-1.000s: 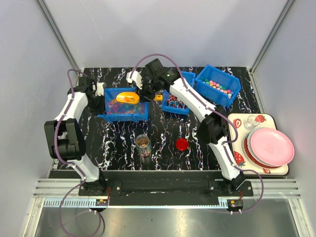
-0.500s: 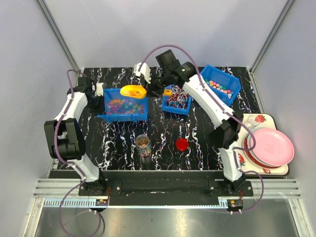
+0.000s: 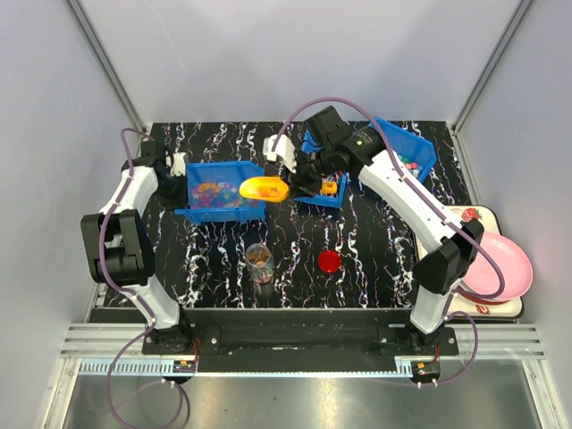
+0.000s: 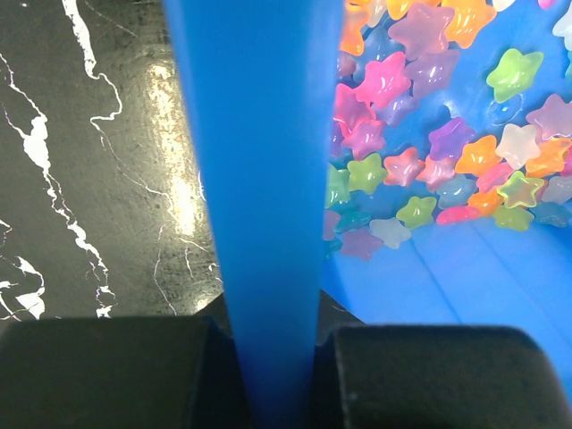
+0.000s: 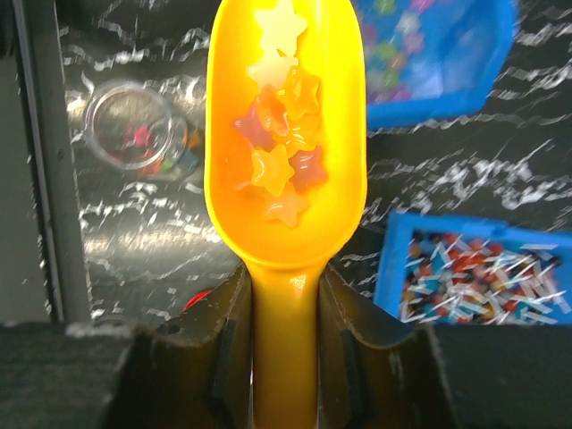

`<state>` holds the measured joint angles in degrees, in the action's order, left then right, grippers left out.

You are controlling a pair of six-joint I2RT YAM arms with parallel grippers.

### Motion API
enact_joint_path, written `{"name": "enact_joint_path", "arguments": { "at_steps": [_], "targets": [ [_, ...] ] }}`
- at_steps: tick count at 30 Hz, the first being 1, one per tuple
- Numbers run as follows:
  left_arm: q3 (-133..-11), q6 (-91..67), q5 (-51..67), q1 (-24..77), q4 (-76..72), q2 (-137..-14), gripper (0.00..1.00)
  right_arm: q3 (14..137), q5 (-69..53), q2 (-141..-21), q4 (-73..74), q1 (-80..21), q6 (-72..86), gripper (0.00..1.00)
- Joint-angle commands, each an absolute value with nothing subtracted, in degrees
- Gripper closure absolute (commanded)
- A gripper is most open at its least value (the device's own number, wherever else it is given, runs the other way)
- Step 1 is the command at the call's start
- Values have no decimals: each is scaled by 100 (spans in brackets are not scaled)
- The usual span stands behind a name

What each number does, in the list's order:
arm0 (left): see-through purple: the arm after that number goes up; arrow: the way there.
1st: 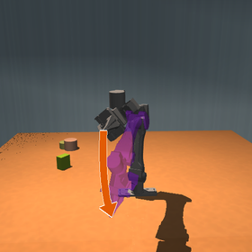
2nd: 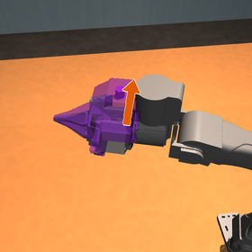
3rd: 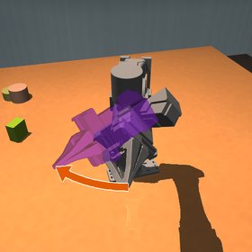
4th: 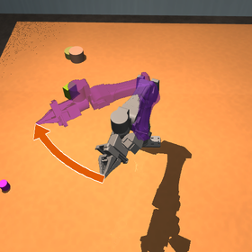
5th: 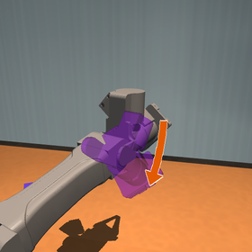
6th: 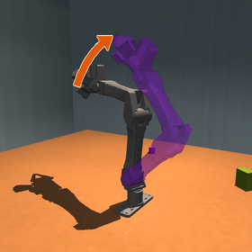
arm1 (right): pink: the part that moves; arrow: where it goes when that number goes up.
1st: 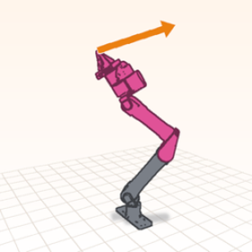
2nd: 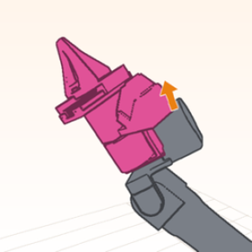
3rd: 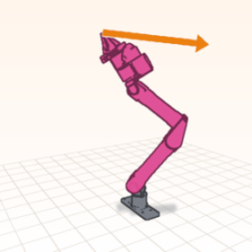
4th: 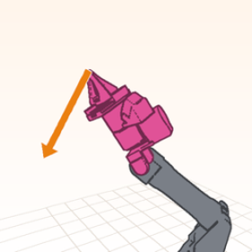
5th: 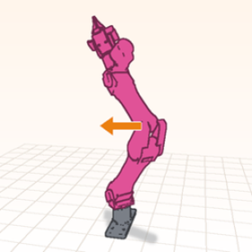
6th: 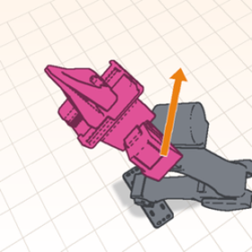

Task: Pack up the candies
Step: Place the fake candies in the packing bottle.

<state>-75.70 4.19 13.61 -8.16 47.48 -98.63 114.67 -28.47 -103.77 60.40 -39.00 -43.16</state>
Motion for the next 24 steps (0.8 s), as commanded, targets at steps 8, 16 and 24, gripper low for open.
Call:
{"name": "enact_joint_path", "arguments": {
  "at_steps": [8,16,24],
  "targets": [
    [-7831,404,1538,-932,4447,-9826,100,9994,-2435,-9203,5915,-4235,-4552,100],
    [-7796,422,1503,-1002,4447,-9782,100,9633,-1943,-8930,6117,-4719,-4605,100],
    [-7787,422,1529,-1020,4447,-9765,100,9554,-1390,-8930,6372,-5132,-4614,100]
  ]
}}
